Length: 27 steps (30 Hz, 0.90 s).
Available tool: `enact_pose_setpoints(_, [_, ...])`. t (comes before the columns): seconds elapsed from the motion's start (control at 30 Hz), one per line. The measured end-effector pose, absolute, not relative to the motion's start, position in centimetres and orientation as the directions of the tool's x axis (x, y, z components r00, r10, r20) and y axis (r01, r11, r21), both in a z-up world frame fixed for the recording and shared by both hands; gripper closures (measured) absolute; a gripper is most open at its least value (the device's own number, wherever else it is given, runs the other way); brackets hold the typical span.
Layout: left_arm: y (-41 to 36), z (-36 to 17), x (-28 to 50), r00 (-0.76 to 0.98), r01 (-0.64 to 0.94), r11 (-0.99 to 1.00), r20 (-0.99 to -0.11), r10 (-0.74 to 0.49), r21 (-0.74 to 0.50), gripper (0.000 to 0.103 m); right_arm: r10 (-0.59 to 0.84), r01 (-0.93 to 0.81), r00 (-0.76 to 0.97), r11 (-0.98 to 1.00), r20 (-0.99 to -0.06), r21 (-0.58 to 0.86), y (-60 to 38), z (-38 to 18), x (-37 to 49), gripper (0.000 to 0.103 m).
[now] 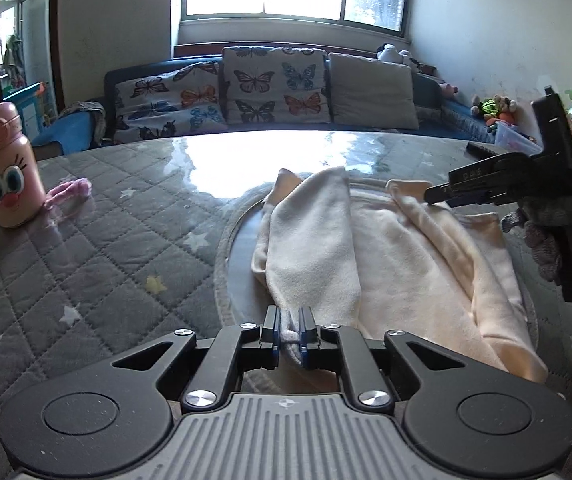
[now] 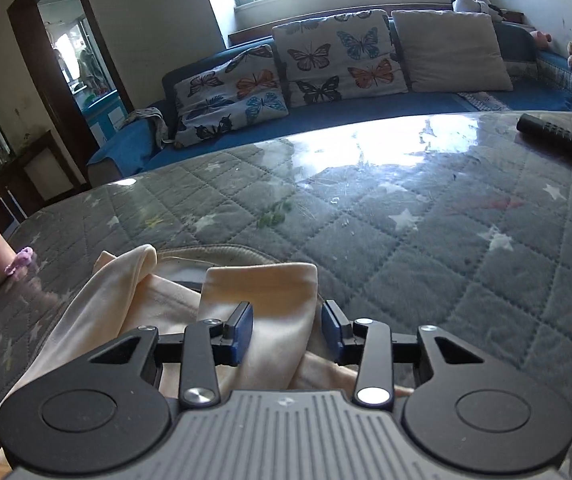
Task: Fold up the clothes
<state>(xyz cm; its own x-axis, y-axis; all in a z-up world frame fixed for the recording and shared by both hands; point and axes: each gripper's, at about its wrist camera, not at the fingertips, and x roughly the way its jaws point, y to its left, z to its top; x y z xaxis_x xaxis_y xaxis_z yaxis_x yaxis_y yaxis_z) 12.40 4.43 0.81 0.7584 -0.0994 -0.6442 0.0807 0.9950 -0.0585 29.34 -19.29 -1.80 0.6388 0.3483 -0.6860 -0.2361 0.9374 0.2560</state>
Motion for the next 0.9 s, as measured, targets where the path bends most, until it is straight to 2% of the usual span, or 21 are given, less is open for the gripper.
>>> enact_pose_setpoints(0.07, [4.3,1.1,12.7,0.761,0.087,0.995,-0.64,-0.102,-0.055,0.087,0.352,-0.239,0.635,0.936,-0.688,0.258,-19.1,-1.9,29.5,0.088])
enact_pose_setpoints(0.1, [4.2,1.2,12.9,0.763,0.088,0.995,-0.638,-0.102,-0.053,0.081,0.35,-0.238,0.633,0.937,-0.69,0.257,-19.1,-2.0,29.5,0.093])
enact_pose_setpoints(0.13, [4.2,1.2,13.1,0.764,0.087,0.995,-0.638,-0.101,-0.053,0.071,0.349,-0.236,0.634,0.937,-0.69,0.257,-19.2,-2.0,29.5,0.095])
enact_pose_setpoints(0.2, [4.1,1.3,13.5,0.762,0.086,0.995,-0.639,-0.104,-0.059,0.06,0.348,-0.233,0.64,0.937,-0.685,0.259,-19.4,-1.8,29.4,0.1])
enact_pose_setpoints(0.33, [3.9,0.9,14.7,0.747,0.086,0.994,-0.657,-0.105,-0.062,0.058,0.347,-0.242,0.657,0.938,-0.669,0.248,-20.1,-0.7,28.5,0.101])
enact_pose_setpoints(0.4, [3.9,0.3,15.3,0.734,0.078,0.995,-0.671,-0.103,-0.067,0.063,0.345,-0.249,0.671,0.938,-0.656,0.239,-20.6,0.3,27.7,0.101])
enact_pose_setpoints(0.43, [4.0,0.1,15.4,0.729,0.079,0.994,-0.676,-0.108,-0.074,0.078,0.344,-0.25,0.678,0.939,-0.65,0.235,-20.9,0.7,27.3,0.101])
enact_pose_setpoints(0.53, [4.2,0.0,15.0,0.731,0.081,0.993,-0.672,-0.116,-0.084,0.098,0.336,-0.247,0.698,0.942,-0.633,0.228,-22.2,1.9,26.1,0.101])
enact_pose_setpoints(0.9, [5.3,3.0,10.1,0.807,-0.005,0.999,-0.59,-0.021,-0.042,0.101,0.258,-0.186,0.784,0.965,-0.565,0.184,-29.7,5.9,19.1,0.101])
